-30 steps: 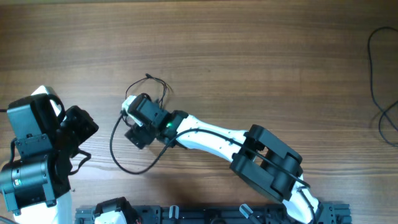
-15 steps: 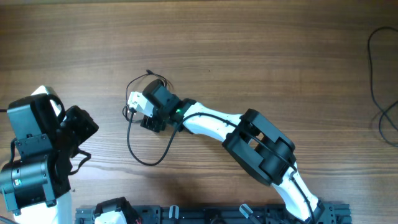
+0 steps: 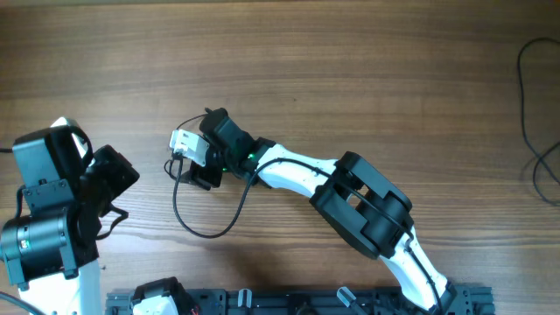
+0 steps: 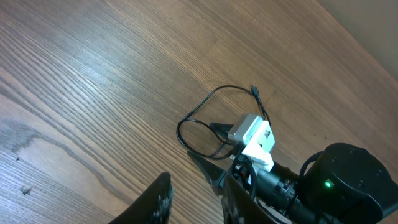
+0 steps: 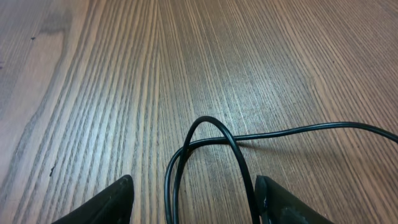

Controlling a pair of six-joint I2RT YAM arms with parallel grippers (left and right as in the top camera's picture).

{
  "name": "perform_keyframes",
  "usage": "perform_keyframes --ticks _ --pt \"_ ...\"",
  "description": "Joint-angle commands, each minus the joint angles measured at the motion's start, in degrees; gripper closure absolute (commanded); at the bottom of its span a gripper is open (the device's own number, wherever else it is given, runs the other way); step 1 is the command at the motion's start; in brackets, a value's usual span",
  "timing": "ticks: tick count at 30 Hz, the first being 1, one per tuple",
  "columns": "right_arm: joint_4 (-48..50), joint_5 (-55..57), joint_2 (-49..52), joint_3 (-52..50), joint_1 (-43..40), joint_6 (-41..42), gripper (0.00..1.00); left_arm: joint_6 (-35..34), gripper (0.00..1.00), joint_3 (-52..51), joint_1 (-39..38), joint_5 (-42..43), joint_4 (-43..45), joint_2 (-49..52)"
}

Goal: Untangle cables

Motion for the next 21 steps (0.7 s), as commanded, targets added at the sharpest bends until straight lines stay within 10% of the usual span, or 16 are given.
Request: perform_keyframes --ticks 1,7,12,17,21 --pt "-1.1 2.6 0.5 0.1 0.1 0.6 0.36 -0.6 0.72 1.0 0.3 0.6 -0.1 0.0" --pt "-1.7 7.7 1.6 0.1 -1.5 0.3 0.45 -0.6 0.73 1.0 0.3 2.1 0.0 0.0" --pt "-2.1 7.4 1.6 0.1 -4.9 5.3 0.94 -0.7 0.73 1.0 0.3 2.1 0.0 0.0" --pt "-2.1 3.8 1.6 0.1 -5.1 6.8 0.5 -0.7 0.73 1.0 0.3 2.1 0.0 0.0" --pt "-2.1 -2.2 1.6 0.1 -5.0 6.8 0.43 -0.7 0.72 1.0 0.3 2.1 0.0 0.0"
